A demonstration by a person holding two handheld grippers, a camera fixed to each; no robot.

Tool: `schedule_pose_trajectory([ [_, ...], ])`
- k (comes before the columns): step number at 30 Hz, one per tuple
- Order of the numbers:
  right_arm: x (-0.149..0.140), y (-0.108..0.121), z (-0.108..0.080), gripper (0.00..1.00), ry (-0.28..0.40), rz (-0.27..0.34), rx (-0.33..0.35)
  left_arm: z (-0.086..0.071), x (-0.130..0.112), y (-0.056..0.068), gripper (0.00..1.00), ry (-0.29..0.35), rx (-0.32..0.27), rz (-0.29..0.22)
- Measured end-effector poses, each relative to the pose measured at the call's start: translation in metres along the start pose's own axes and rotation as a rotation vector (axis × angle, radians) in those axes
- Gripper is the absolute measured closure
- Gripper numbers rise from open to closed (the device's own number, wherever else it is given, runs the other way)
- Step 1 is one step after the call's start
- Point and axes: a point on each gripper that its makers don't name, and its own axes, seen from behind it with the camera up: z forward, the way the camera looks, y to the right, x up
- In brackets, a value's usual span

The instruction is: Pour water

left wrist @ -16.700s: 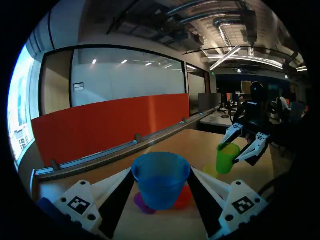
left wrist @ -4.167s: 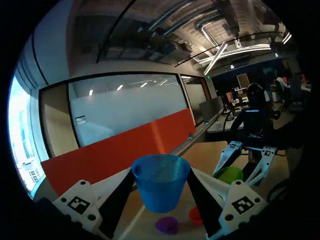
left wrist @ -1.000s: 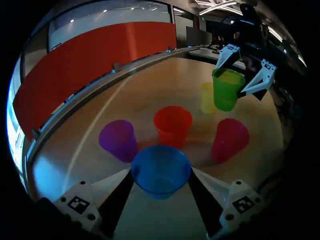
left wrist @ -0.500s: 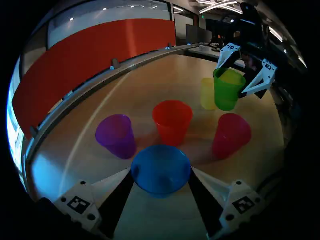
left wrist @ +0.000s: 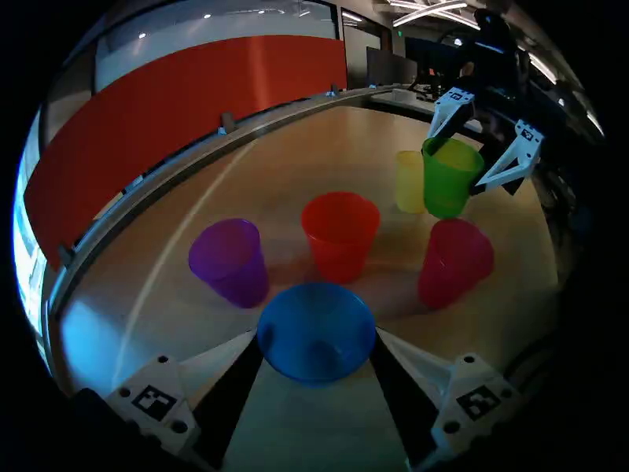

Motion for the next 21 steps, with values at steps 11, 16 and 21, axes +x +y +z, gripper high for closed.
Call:
schedule_pose_trajectory([
  [11, -0.004, -0.001, 0.003, 0.08, -0.005, 0.002, 0.000, -0.001, -0.011, -0.003, 0.09, -0.029, 0.015, 0.016],
  [16, -0.005, -0.003, 0.004, 0.08, -0.005, 0.003, 0.005, -0.001, -0.012, 0.000, 0.09, -0.031, 0.006, 0.003],
  [21, -0.010, -0.005, 0.006, 0.08, -0.014, 0.001, 0.010, -0.002, -0.017, 0.000, 0.09, -0.045, 0.004, -0.004],
])
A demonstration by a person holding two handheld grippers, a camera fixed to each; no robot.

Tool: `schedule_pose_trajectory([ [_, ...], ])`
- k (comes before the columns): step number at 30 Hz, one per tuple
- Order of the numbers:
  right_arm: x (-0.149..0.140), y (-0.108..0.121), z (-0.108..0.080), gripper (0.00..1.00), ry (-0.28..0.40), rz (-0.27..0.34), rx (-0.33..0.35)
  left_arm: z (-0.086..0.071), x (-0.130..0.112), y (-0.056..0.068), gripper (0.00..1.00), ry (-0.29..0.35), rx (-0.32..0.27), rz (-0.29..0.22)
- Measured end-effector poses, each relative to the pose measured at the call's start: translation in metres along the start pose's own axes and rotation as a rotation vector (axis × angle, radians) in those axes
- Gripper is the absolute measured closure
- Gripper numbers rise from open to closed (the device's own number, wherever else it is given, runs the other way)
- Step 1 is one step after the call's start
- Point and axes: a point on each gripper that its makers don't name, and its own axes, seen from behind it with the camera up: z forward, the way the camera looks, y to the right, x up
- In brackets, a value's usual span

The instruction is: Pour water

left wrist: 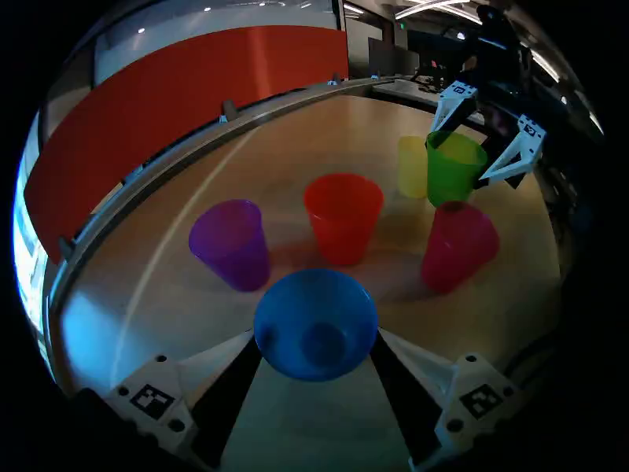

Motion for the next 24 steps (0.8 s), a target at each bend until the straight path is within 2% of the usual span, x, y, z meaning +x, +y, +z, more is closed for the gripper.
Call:
schedule_pose_trajectory([
  [24, -0.021, -0.005, 0.011, 0.08, -0.021, 0.005, 0.008, -0.014, -0.011, 0.002, 0.09, -0.006, 0.011, -0.010],
])
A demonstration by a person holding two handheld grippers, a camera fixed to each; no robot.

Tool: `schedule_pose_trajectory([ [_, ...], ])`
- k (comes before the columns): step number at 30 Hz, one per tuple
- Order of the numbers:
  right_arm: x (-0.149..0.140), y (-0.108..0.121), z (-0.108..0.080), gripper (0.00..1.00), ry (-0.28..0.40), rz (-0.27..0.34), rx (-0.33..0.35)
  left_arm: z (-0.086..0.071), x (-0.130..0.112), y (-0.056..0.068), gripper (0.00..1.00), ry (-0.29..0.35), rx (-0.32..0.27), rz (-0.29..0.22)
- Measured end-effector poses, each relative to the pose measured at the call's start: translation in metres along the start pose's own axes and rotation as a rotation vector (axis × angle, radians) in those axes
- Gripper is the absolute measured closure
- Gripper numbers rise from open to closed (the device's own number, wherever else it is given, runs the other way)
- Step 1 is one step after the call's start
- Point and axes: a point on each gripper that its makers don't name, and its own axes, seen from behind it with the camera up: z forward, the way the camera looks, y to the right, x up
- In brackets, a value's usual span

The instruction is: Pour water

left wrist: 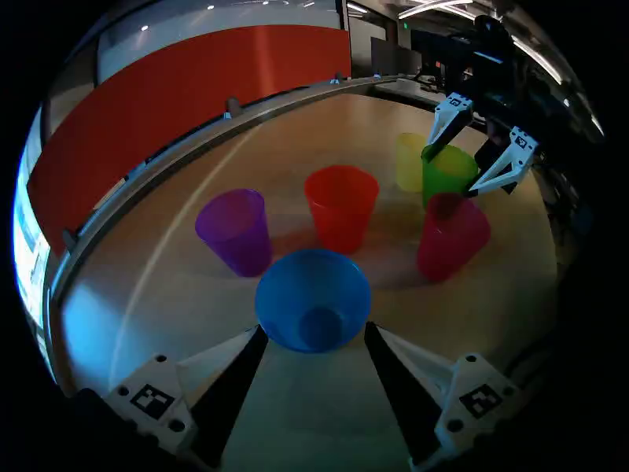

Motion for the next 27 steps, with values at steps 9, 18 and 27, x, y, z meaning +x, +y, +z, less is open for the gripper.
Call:
schedule_pose_trajectory([
  [9, -0.006, -0.002, 0.003, 0.08, -0.011, -0.009, -0.001, -0.005, 0.002, -0.001, 0.09, 0.006, 0.009, 0.010],
  [18, -0.013, -0.002, 0.005, 0.08, -0.025, -0.019, -0.007, -0.008, 0.005, -0.003, 0.09, 0.014, 0.012, 0.009],
  [27, -0.018, -0.002, 0.007, 0.07, -0.035, -0.017, -0.008, -0.007, 0.006, -0.002, 0.09, 0.015, 0.006, 0.008],
])
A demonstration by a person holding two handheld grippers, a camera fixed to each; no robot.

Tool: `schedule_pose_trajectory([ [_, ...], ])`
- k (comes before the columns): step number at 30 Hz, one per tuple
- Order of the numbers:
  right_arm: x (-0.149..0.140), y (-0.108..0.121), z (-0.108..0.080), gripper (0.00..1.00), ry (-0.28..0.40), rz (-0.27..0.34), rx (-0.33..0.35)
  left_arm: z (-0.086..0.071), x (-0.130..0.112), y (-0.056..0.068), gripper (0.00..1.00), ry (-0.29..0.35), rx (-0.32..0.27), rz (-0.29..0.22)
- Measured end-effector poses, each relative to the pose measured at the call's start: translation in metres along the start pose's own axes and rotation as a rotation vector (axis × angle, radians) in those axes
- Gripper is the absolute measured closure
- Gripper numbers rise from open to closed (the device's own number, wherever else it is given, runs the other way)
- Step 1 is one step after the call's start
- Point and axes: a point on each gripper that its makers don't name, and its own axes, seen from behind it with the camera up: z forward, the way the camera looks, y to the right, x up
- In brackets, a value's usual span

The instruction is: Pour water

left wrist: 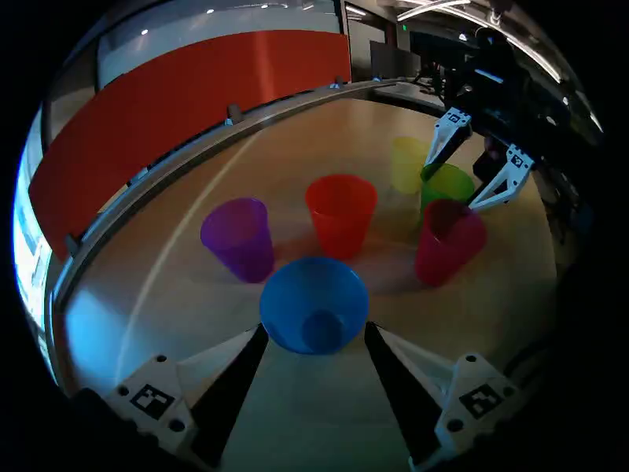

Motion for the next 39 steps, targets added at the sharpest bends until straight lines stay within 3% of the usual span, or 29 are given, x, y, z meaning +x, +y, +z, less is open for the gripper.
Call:
schedule_pose_trajectory([
  [17, 0.002, 0.003, -0.006, 0.00, 0.007, 0.012, -0.012, -0.002, -0.004, 0.004, 0.09, -0.009, -0.005, -0.009],
  [39, 0.009, -0.003, -0.042, 0.00, 0.042, 0.003, -0.057, -0.025, -0.007, 0.002, 0.09, 0.019, 0.033, -0.040],
])
